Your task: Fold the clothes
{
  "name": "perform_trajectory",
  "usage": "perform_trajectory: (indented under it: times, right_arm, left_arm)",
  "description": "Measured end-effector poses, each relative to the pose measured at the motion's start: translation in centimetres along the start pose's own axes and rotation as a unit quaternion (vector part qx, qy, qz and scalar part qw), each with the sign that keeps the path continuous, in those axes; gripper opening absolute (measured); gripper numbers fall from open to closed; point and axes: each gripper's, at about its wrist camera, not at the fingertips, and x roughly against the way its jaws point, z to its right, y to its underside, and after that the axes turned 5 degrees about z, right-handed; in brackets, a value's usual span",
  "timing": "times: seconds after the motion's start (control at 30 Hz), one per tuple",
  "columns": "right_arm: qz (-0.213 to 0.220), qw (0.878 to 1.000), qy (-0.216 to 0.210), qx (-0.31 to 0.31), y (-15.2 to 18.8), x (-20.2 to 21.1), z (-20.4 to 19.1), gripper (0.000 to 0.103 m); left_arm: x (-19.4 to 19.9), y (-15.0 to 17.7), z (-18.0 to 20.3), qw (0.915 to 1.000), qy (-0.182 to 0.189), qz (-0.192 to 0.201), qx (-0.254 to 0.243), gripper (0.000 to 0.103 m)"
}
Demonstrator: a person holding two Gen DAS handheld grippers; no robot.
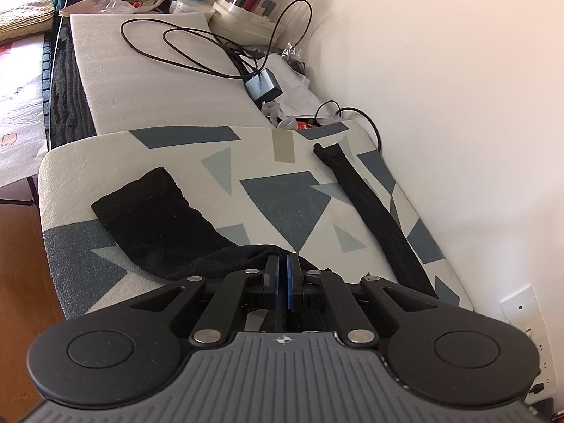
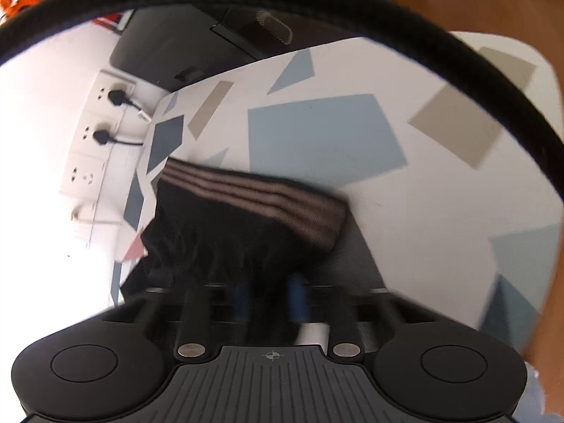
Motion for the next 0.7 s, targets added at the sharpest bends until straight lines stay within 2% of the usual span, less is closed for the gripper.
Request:
perform_trajectory:
  times: [0.07, 0.23, 0.33, 0.43, 0.53, 0.7]
  right_arm:
    - [0.008, 1.0, -0.006, -0.009, -0.2, -0.5, -0.2, 0.004]
    - [0.048, 0.998, -0.03, 0.025, -0.9, 3.0, -1.6, 0.003]
    - [0.066, 0.997, -0.034, 0.019, -1.8, 5.3, -1.6, 0.003]
    - [0.082, 0.996, -0.042, 0.02, -2.5, 6.8, -1.9, 0.003]
    - [0.092, 0.994, -0.045, 0.028, -3.3, 7.2, -2.6, 0.003]
    - [0.087, 0.995, -0.039, 0.032, -4.7, 3.9, -5.0, 0.003]
  left_arm:
    - [0.2, 0.1, 0.0, 1.0, 0.002, -0.006, -0.004, 0.004]
    - [1.3, 0.5, -0.1, 0.9997, 0.004, -0.025, -0.002, 0.004]
    - [2.2, 0.1, 0.9, 0.9995, 0.021, -0.019, -0.016, 0.004]
    - [2.6, -0.5, 2.8, 0.9978, 0.059, -0.006, -0.029, 0.004]
    - [1.5, -1.0, 5.3, 0.9951, 0.088, -0.003, -0.044, 0.004]
    - [-2.8, -2.0, 10.3, 0.9917, 0.112, -0.001, -0.063, 0.004]
